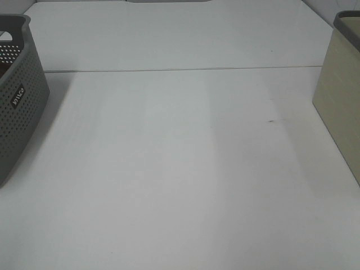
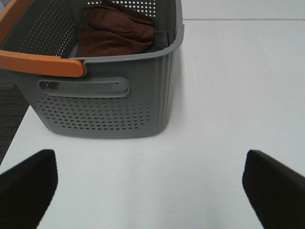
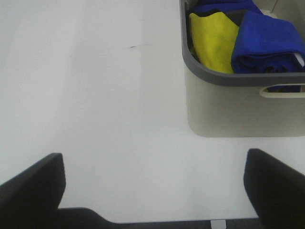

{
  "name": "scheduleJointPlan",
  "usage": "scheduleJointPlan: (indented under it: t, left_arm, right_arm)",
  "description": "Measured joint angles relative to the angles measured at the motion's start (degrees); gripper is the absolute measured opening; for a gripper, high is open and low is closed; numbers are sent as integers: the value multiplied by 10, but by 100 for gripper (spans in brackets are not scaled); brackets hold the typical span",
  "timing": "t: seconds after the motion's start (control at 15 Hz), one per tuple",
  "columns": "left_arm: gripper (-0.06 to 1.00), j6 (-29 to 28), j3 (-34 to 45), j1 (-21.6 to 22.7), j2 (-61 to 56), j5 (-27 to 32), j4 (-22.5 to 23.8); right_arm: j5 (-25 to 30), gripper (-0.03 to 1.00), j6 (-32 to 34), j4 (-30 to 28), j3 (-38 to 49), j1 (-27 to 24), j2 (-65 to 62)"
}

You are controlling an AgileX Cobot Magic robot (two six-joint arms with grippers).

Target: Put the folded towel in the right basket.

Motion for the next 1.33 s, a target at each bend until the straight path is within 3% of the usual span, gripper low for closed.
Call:
scheduleJointPlan:
  t: [0.4,1.33]
  left_arm:
    - [98,0,0,0,0,0,0]
    - [98,0,0,0,0,0,0]
  right_arm:
    - [-37,96,-64,0,139,0,-195]
    - [-38,96,-40,-6,149,0,-206]
